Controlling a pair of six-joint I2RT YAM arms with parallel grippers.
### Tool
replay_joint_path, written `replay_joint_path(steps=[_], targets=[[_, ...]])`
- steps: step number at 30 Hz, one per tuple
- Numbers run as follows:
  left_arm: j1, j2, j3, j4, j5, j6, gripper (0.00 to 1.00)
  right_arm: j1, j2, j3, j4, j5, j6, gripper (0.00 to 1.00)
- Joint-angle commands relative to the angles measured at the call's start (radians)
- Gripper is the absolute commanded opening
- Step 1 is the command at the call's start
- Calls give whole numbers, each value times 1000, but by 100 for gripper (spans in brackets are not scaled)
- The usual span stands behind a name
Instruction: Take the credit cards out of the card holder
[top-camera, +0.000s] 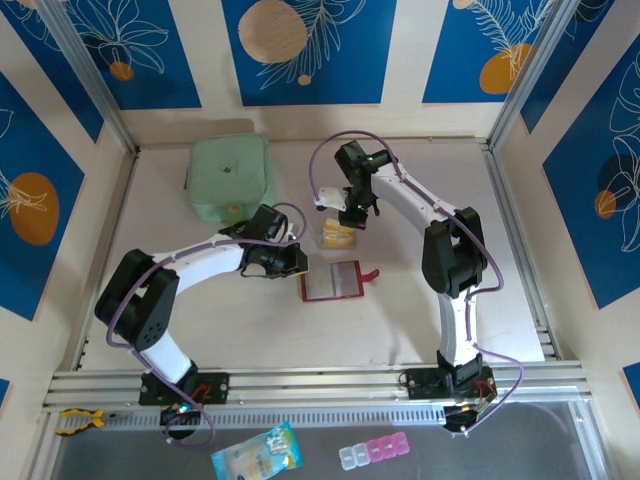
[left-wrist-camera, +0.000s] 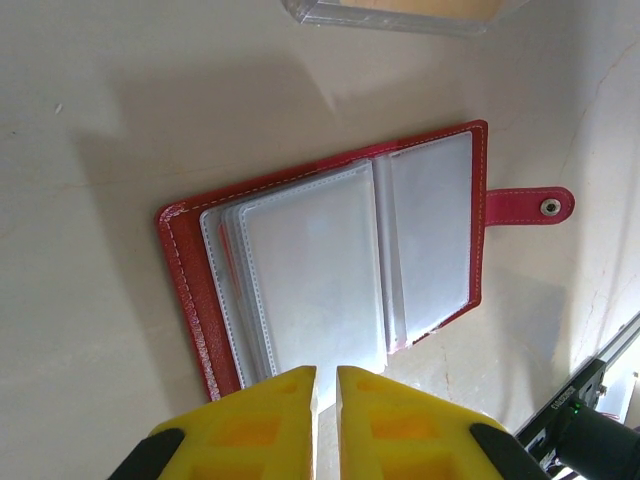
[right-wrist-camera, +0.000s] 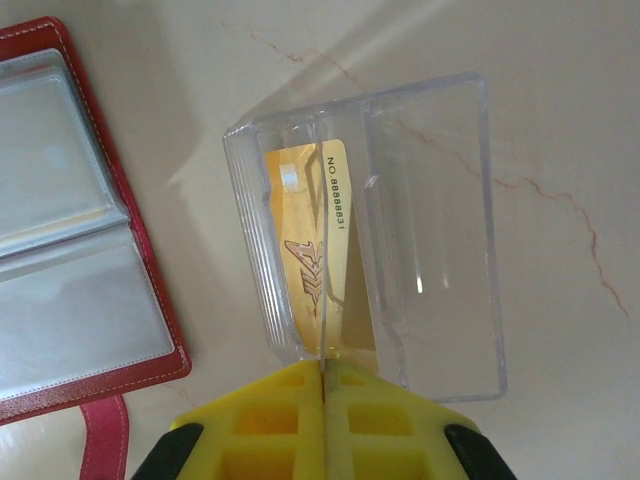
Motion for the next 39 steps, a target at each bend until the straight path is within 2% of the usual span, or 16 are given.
replay_joint_path(steps=[1, 3, 6, 13, 17, 22, 26, 29, 33, 39], targets=[[11, -11, -12, -21, 3, 14, 14, -7, 13, 0, -22, -36, -23, 2], [12, -9, -13, -20, 4, 13, 14, -9, 12, -11, -14, -31, -21, 10], [12, -8, -13, -20, 6, 12, 14, -10, 4, -22, -1, -20, -15, 16], [11, 0, -19, -12, 9, 11, 14, -9, -69, -61, 46, -35, 39, 17], [12, 5, -28, -5, 9, 5, 14, -1, -130, -120, 92, -61, 141, 16], [10, 15, -42, 4, 11, 5, 12, 15, -220, -243, 195, -119, 372, 16], [6, 29, -51, 19, 17, 1, 11, 31, -286, -363, 298, -175, 619, 16], [0, 34, -57, 29, 19, -4, 10, 54, -326, -446, 376, -170, 813, 15], [-10, 45, -66, 38, 16, -7, 8, 75, -361, -538, 455, -242, 1039, 13], [-20, 56, -77, 55, 15, -14, 8, 91, -420, -691, 610, -340, 1249, 13]])
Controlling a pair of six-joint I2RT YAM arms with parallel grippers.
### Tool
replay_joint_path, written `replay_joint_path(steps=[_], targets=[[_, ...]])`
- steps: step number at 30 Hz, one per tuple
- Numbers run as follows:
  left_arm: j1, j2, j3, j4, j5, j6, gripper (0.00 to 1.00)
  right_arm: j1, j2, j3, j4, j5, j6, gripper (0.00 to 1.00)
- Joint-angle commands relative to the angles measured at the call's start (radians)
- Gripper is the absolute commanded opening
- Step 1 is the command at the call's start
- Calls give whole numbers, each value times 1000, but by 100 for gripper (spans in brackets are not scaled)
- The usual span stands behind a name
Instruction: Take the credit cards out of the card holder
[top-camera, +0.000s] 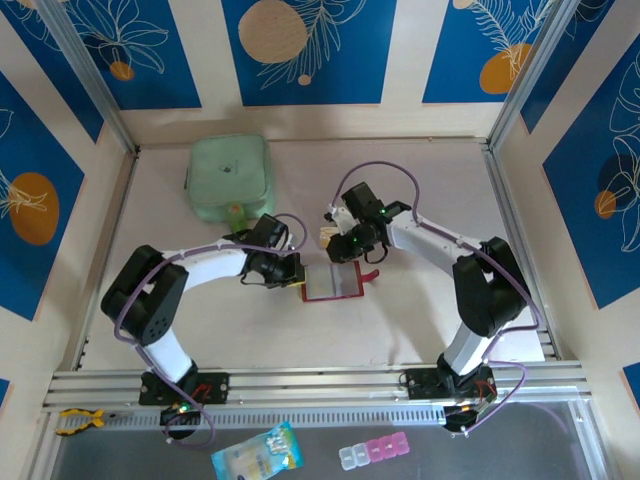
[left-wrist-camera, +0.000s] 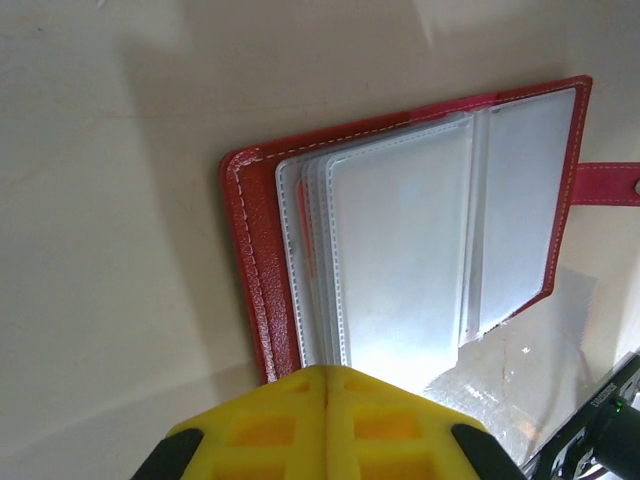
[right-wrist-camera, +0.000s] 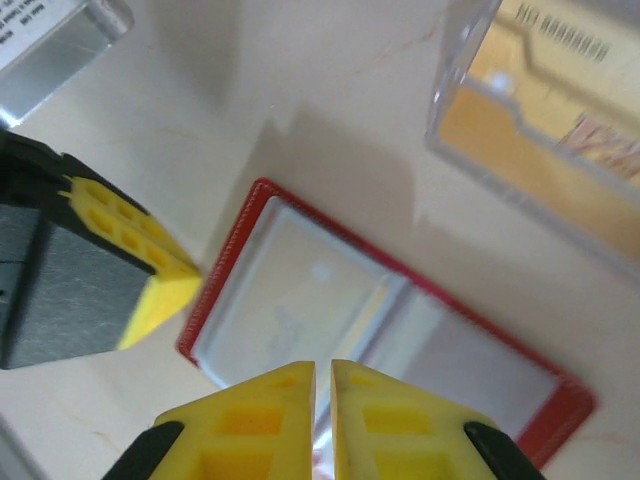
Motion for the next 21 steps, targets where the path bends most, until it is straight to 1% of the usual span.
replay_joint_path(steps=[1, 4, 9, 21], targets=[[-11, 15, -14, 18, 12, -10, 8, 5, -55, -56, 123, -103, 200, 13], [-13, 28, -14, 28, 19, -11, 7, 8, -66, -85, 146, -117, 233, 13], [-17, 51, -17, 45, 32, -16, 7, 12, -67, -96, 133, -99, 239, 13], [-17, 74, -8, -3, -3, 16, 6, 14, -54, -133, 146, -94, 328, 12]])
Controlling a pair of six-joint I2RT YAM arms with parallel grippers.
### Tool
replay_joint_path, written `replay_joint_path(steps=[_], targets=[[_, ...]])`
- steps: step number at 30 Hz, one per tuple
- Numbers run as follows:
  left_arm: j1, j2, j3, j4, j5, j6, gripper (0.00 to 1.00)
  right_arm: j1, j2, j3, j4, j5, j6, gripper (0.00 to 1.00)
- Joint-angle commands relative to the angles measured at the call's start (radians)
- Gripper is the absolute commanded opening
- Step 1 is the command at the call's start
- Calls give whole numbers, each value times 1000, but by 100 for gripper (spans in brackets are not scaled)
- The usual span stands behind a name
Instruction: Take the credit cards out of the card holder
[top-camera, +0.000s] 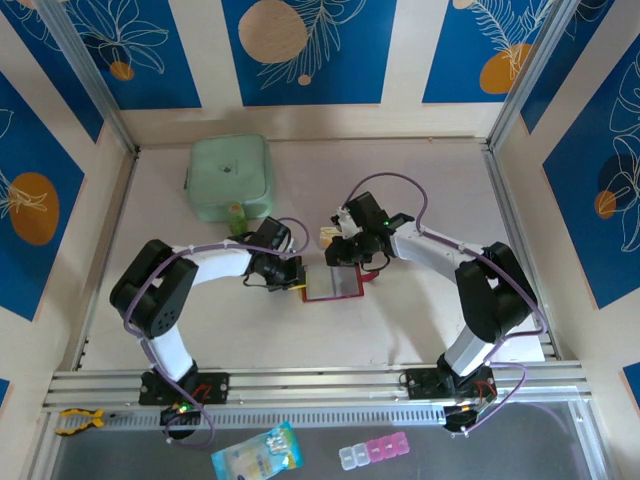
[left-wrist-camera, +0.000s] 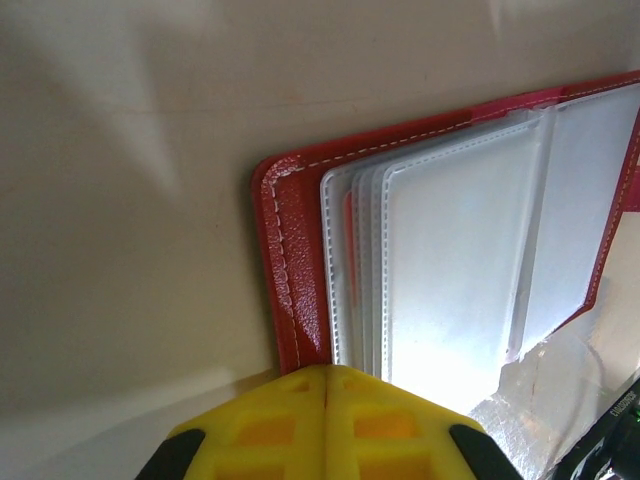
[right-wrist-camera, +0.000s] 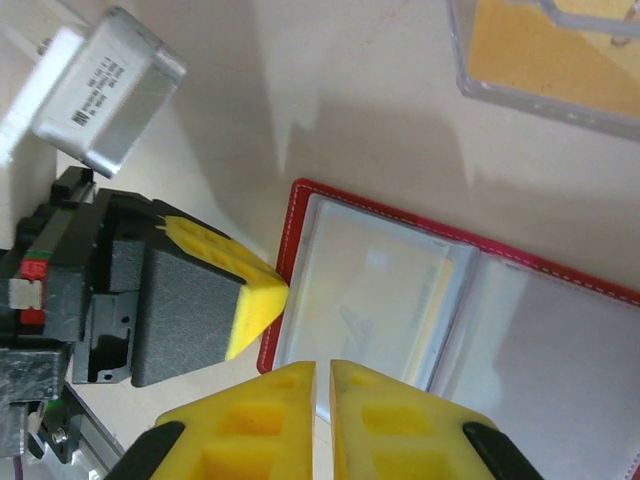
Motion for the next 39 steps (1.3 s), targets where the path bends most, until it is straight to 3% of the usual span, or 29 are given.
replay_joint_path(steps=[1, 12, 22, 39], targets=[[-9, 18, -3, -32, -11, 22, 6, 6, -20, -28, 12, -26, 57, 12], [-9, 15, 12, -67, -45, 45, 6, -12, 30, -43, 22, -156, 206, 14], [-8, 17, 18, -67, -63, 49, 6, -3, 73, -46, 79, -184, 236, 30], [-8, 25, 22, -70, -59, 55, 6, 12, 168, -20, 104, -192, 242, 33]])
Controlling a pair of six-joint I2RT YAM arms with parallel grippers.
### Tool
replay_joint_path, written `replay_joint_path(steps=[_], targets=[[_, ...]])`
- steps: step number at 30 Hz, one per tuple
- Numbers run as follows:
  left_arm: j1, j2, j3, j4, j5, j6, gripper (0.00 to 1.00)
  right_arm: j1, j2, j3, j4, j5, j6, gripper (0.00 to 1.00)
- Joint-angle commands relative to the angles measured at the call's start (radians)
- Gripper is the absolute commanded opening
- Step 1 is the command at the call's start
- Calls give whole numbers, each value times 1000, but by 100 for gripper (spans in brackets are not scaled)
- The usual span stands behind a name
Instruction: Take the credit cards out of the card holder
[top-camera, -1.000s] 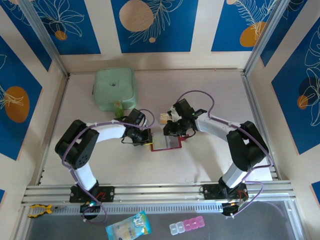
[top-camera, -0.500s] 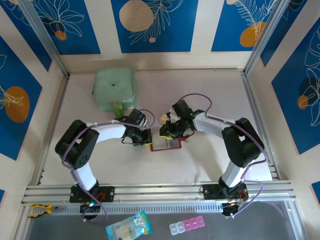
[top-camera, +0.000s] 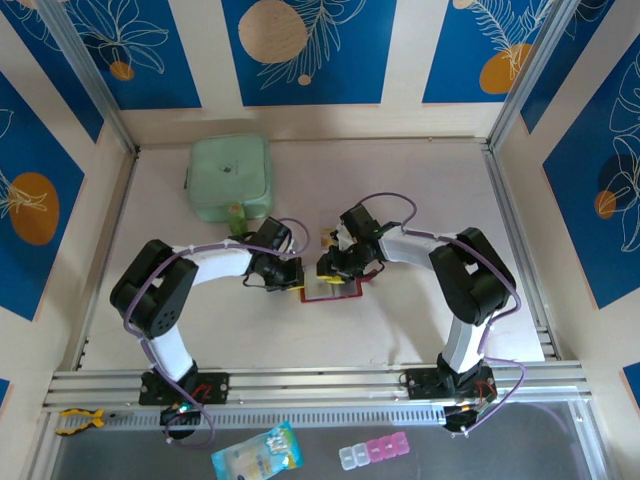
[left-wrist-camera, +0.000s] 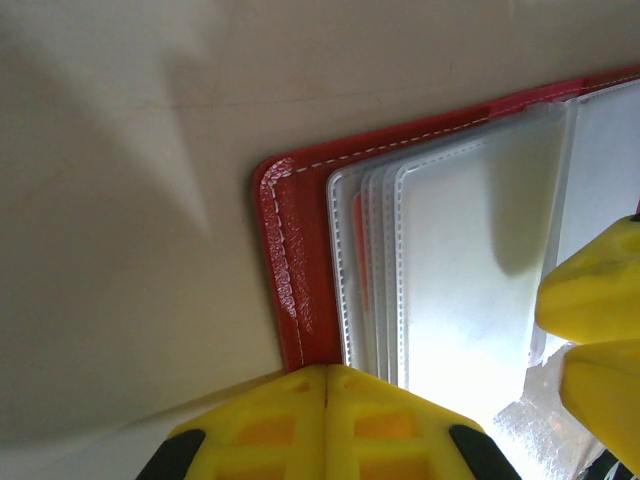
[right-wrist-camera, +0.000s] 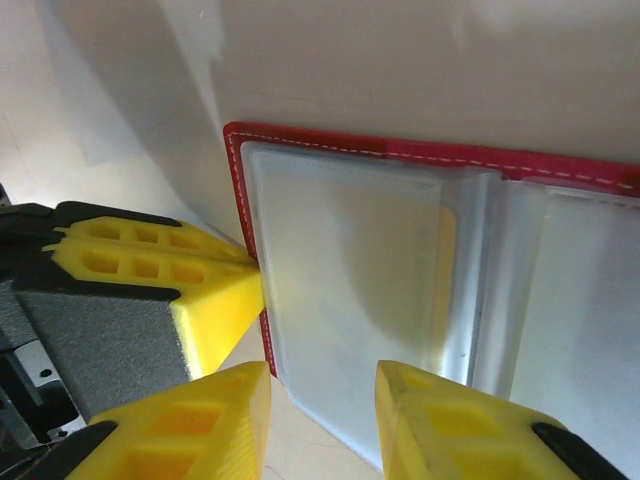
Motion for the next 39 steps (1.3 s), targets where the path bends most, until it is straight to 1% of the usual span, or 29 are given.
replay_joint_path(steps=[1, 11, 16, 22, 30, 39], targets=[[-4, 23, 15, -37, -25, 19, 6, 10, 24, 28, 1, -27, 6, 33], [-4, 30, 15, -37, -24, 19, 5, 13, 52, 38, -25, -6, -10, 33], [-4, 31, 15, -43, -28, 22, 6, 11, 40, 40, -62, 44, -22, 33], [-3, 32, 14, -45, -27, 24, 6, -10, 20, 30, -92, 59, -47, 33], [-3, 29, 15, -48, -28, 24, 6, -40, 4, 9, -90, 40, -66, 33], [-2, 18, 22, -53, -34, 24, 6, -67, 6, -21, -53, -39, -102, 29]])
